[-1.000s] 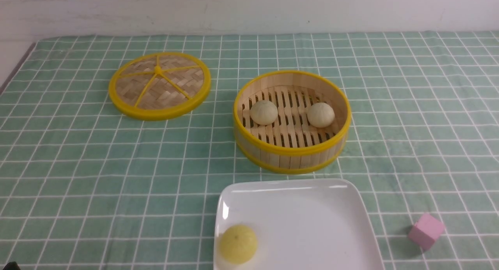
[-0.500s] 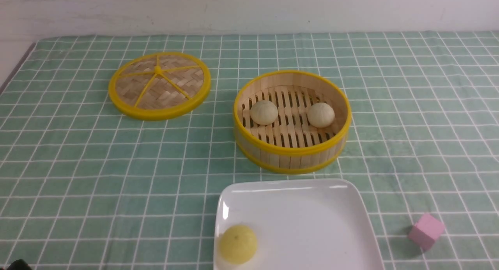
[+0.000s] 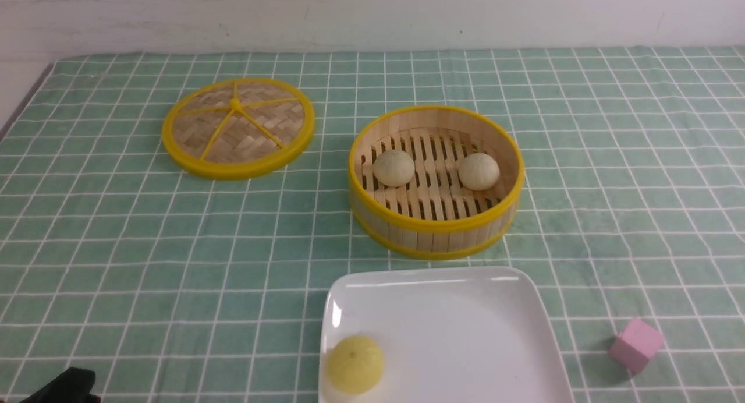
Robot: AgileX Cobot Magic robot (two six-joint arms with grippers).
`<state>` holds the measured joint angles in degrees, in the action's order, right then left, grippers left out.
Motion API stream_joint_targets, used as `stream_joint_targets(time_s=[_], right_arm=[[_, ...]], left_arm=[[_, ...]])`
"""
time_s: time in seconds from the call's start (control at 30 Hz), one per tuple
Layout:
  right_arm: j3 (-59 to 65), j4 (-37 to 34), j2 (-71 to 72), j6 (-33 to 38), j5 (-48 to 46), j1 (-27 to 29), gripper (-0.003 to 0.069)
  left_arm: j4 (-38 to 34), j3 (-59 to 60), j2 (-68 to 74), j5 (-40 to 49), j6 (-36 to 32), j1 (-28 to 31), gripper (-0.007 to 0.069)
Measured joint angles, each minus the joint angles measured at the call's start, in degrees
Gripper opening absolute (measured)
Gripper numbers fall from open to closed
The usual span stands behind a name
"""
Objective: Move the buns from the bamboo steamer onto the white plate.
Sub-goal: 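Reach toward a bun in the bamboo steamer with the right gripper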
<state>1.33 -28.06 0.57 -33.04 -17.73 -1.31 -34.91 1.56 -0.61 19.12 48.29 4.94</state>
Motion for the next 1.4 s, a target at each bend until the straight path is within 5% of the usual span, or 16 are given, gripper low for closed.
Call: stream_joint_targets(time_s=[0.2, 0.33, 0.43, 0.63, 0.83, 0.9, 1.03, 1.23, 1.4], right_arm=[[-4.48, 0.14, 0.0, 4.51, -0.28, 0.0, 0.0148], [-15.33, 2.76, -3.29, 17.5, -3.6, 0.0, -0.0004], [-21.84, 5.99, -10.49, 24.08, -11.3, -0.05, -0.0011], [-31.87, 8.75, -28.53, 27.87, -30.16, -0.05, -0.0002], [-41.06, -5.15, -51.85, 46.01, -42.34, -0.05, 0.0], [-44.75, -16.26, -60.42, 56.74, -46.38, -0.18, 0.0001], [-51.2, -24.79, -70.62, 65.69, -49.49, -2.72, 0.0001], [-67.72, -20.08, -84.8, 64.7, -47.04, -11.14, 0.0007], [-81.69, -7.95, -96.77, 58.57, -39.18, -16.83, 0.0054]], left_arm=[[-0.12, -2.92, 0.0, 0.59, -12.41, 0.0, 0.0227], [0.56, -14.33, 2.86, 7.02, -27.54, 0.0, 0.009], [2.91, -20.81, 10.71, 17.3, -34.63, 0.0, 0.0013], [4.57, -28.09, 27.94, 37.51, -45.39, 0.0, 0.0001], [4.97, -32.06, 44.27, 42.63, -55.89, 0.0, 0.0001], [5.01, -32.77, 48.22, 41.79, -59.3, 0.0, 0.0001], [4.44, -32.97, 50.24, 41.11, -60.65, 0.0, 0.0001], [2.77, -33.13, 50.47, 39.89, -60.84, 0.0, 0.0006], [2.7, -33.19, 50.47, 39.59, -60.59, 0.0, 0.0015]])
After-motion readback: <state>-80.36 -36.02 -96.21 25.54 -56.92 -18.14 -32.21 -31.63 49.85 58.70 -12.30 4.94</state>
